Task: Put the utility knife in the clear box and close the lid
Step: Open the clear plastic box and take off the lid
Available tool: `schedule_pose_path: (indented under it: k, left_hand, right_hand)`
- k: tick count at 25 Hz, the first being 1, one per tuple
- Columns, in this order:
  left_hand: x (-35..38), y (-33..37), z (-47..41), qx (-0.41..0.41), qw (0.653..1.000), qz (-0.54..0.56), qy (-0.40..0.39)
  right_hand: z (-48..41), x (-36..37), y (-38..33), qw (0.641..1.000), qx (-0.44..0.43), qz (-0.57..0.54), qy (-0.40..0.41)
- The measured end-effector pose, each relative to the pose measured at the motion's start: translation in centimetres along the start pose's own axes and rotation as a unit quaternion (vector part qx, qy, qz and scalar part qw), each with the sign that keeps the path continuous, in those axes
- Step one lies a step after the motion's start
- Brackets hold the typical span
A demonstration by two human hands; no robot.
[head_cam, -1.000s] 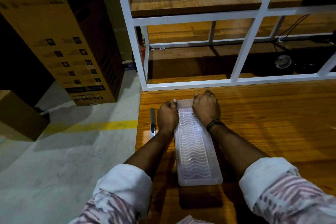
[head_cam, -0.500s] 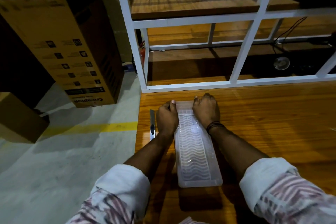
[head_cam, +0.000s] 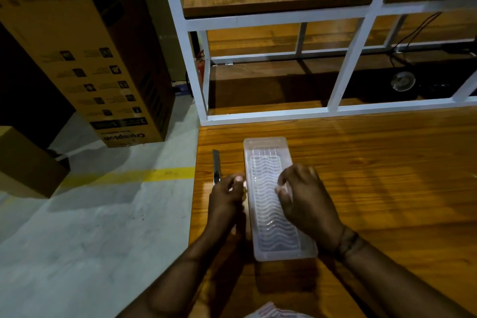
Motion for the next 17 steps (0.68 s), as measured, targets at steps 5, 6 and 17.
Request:
schedule_pose_path:
  k: [5,6,17]
  left_hand:
    - [0.0,-0.2,5.5,-0.077,0.994,0.079,-0.011]
    - [-0.1,-0.4,5.9,-0.083,0.993,0.086,-0.01]
    - [-0.3,-1.0,6.6,-0.134,0.986,0.103,-0.001]
  right_hand:
    - [4.3,-1.3,-3.5,0.994,-0.054,0.06,-0.074]
    - [4.9,-1.1,-4.0,0.991,-0.055,0.081,-0.095]
    - [6.0,1.5,-6.1,0.949,-0.042,0.16,-0.269]
Point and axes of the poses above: each hand's wrist, its own z-axis away from the middle knuckle, its own x-axis out of the palm, y = z × x, the point moved 9 cm from there along -z, towards the middle knuckle, and after that the axes turned 11 degrees about z, right-handed, at the moved point
